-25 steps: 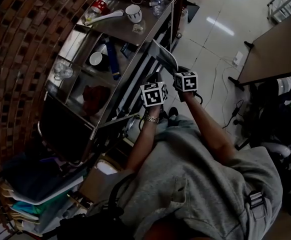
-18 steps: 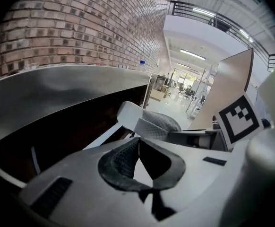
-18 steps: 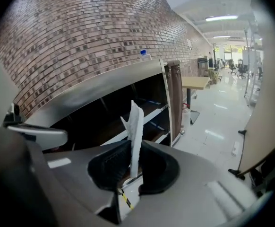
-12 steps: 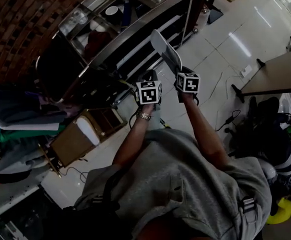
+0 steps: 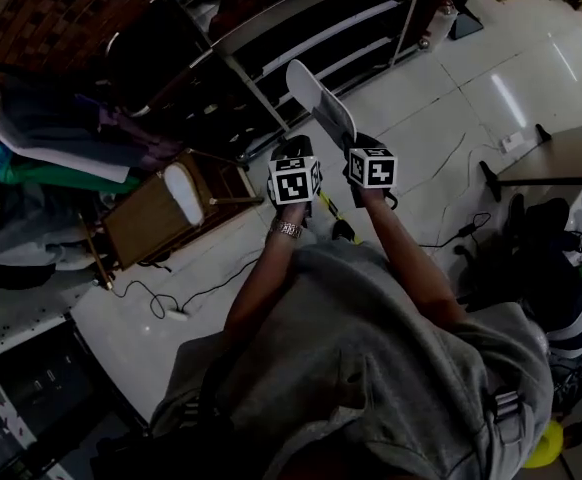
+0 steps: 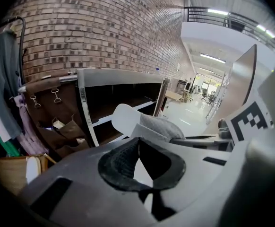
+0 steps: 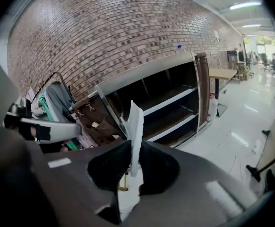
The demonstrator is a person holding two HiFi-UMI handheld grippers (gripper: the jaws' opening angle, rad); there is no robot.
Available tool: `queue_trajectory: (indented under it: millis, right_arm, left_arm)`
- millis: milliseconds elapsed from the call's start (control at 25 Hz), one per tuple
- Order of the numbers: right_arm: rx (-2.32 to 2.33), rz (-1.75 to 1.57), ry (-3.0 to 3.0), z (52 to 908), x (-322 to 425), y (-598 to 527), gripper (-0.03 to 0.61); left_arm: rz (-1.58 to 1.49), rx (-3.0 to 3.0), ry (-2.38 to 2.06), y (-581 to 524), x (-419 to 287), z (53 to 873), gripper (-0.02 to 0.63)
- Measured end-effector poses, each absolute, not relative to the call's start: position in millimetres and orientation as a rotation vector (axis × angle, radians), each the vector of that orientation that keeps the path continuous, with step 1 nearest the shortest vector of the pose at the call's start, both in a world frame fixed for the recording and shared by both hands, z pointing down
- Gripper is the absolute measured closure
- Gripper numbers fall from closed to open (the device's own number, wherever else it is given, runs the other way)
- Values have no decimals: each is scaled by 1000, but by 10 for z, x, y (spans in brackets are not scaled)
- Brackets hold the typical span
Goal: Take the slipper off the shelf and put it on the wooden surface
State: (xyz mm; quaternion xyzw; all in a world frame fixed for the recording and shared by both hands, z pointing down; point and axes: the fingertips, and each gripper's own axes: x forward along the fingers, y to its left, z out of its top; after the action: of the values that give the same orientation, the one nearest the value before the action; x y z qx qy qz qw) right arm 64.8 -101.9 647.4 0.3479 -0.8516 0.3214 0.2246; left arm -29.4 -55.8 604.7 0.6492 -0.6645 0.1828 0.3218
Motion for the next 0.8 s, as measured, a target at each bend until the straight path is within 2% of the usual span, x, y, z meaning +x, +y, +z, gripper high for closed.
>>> queue_trajectory:
  millis: [400,800]
  right_arm:
    - [873,879,-2403,6263,263,-821,537]
    - [637,805,-2436,6262,-590,-229,535]
  left_arm:
    - [406,1687,-1744,-418,-507,5932,609]
    - [338,1564,-1843,117,-1218,5945,609]
